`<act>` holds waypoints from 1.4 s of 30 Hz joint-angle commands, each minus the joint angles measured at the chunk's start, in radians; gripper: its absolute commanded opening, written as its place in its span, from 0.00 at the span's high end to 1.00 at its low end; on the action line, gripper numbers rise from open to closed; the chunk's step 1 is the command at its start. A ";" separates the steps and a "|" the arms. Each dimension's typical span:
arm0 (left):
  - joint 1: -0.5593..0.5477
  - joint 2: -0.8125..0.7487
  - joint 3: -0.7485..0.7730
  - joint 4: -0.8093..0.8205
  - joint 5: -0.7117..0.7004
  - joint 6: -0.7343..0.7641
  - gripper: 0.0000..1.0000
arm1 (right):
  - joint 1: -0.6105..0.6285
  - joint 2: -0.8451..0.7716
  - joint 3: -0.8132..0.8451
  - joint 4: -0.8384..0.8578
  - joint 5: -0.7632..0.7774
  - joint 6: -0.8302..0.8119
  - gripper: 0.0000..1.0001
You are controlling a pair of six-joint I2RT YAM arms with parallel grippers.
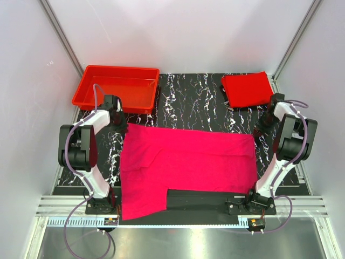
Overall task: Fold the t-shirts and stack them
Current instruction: Fold the tshirt
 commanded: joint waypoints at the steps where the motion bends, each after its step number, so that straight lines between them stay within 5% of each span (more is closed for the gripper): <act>1: 0.007 0.003 0.003 0.011 -0.019 -0.003 0.89 | 0.005 0.041 0.055 0.046 0.054 0.013 1.00; 3: 0.008 -0.010 0.004 0.006 -0.018 0.000 0.88 | 0.005 0.060 0.068 0.040 0.054 0.006 0.94; 6: 0.008 -0.054 0.004 -0.017 -0.010 -0.008 0.70 | 0.006 0.068 0.096 -0.014 0.054 0.003 0.84; 7: 0.008 -0.072 0.000 -0.031 -0.011 -0.015 0.59 | 0.006 0.060 0.099 -0.031 0.054 0.006 0.78; 8: 0.008 -0.094 -0.005 -0.037 -0.010 -0.020 0.56 | 0.006 0.032 0.113 -0.051 0.091 0.004 0.65; 11: 0.008 -0.200 -0.030 -0.067 0.004 -0.041 0.46 | 0.017 -0.041 0.147 -0.147 0.125 -0.020 0.51; 18: -0.030 -0.509 -0.200 -0.144 0.116 -0.046 0.45 | 0.191 -0.284 0.191 -0.272 0.029 -0.012 0.33; 20: -0.059 -0.606 -0.258 -0.164 0.125 -0.063 0.45 | 0.294 -0.352 0.127 -0.246 -0.112 0.024 0.32; 24: -0.072 -0.727 -0.323 -0.190 0.136 -0.098 0.45 | 0.566 -0.472 -0.097 0.087 -0.317 0.302 0.37; 27: -0.072 -0.767 -0.339 -0.215 0.140 -0.124 0.47 | 0.798 -0.485 -0.243 0.365 -0.305 0.509 0.41; 33: -0.072 -0.771 -0.378 -0.206 0.139 -0.209 0.52 | 1.090 -0.307 -0.243 0.599 -0.205 0.648 0.47; 42: -0.072 -0.712 -0.441 -0.132 0.202 -0.310 0.55 | 1.149 -0.137 -0.205 0.701 -0.216 0.659 0.49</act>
